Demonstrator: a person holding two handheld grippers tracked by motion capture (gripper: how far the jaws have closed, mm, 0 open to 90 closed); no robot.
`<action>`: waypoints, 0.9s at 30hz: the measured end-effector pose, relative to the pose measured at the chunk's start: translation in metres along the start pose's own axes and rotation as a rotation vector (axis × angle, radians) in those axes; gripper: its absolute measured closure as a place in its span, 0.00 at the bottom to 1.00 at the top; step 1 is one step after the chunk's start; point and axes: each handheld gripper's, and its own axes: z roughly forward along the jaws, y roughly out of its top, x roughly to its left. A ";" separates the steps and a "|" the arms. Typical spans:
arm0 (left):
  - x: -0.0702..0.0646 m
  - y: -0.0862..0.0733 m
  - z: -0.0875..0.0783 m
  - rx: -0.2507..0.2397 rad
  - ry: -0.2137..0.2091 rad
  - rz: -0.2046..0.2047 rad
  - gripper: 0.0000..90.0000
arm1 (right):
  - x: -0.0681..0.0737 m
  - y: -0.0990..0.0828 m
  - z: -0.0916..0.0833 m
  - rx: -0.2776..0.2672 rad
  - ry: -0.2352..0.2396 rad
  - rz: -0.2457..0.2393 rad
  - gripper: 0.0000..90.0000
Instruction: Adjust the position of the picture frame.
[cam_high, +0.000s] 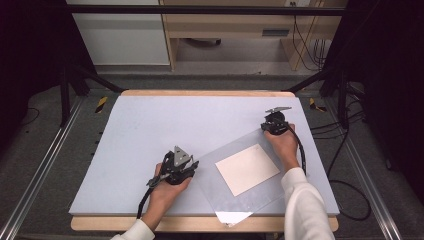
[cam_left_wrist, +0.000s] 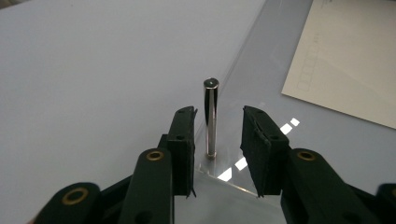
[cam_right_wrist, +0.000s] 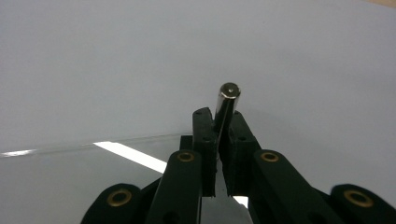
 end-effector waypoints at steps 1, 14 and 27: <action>0.001 0.000 0.001 0.007 0.001 0.003 0.76 | 0.000 0.000 0.000 0.000 -0.001 0.000 0.95; 0.009 0.000 0.010 0.027 -0.044 -0.037 0.94 | 0.000 0.000 0.000 -0.001 0.001 -0.009 0.95; 0.015 0.015 -0.008 0.002 -0.107 -0.052 0.92 | 0.003 0.014 -0.024 0.013 -0.015 -0.008 0.95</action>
